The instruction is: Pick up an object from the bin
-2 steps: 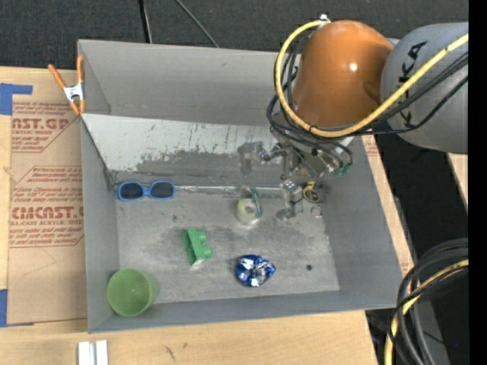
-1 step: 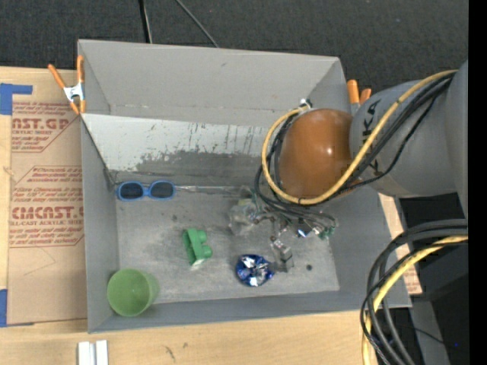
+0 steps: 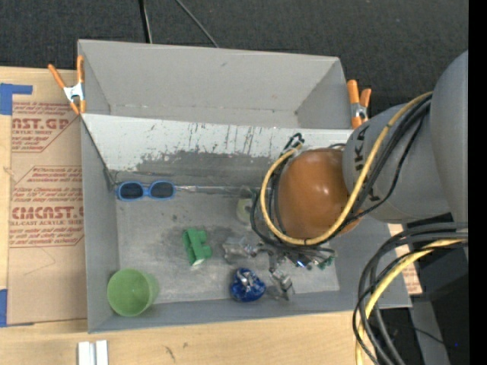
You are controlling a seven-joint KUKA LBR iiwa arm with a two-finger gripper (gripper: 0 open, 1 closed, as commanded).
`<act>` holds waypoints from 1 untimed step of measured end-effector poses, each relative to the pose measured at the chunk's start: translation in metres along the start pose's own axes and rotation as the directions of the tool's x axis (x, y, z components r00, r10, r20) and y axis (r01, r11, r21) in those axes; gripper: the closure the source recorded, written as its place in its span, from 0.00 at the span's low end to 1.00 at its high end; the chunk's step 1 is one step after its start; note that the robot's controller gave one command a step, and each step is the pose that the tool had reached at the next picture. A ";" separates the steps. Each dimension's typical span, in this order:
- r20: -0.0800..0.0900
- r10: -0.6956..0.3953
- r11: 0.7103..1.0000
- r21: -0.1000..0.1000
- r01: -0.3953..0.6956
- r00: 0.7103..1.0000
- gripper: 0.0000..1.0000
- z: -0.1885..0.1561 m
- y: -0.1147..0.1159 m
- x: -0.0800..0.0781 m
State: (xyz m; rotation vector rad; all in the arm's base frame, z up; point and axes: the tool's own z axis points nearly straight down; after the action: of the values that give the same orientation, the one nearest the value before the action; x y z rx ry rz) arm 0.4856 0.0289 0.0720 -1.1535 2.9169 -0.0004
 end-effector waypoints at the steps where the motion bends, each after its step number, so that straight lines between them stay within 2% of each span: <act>1: -0.002 -0.288 0.958 -0.004 0.288 0.958 0.00 -0.002 0.014 -0.008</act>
Offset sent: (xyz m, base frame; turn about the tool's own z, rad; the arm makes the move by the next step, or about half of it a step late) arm -0.0035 0.0141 0.0027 -0.2920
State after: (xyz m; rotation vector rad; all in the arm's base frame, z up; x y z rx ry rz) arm 0.4817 0.0441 0.0739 -1.5675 2.7218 0.0025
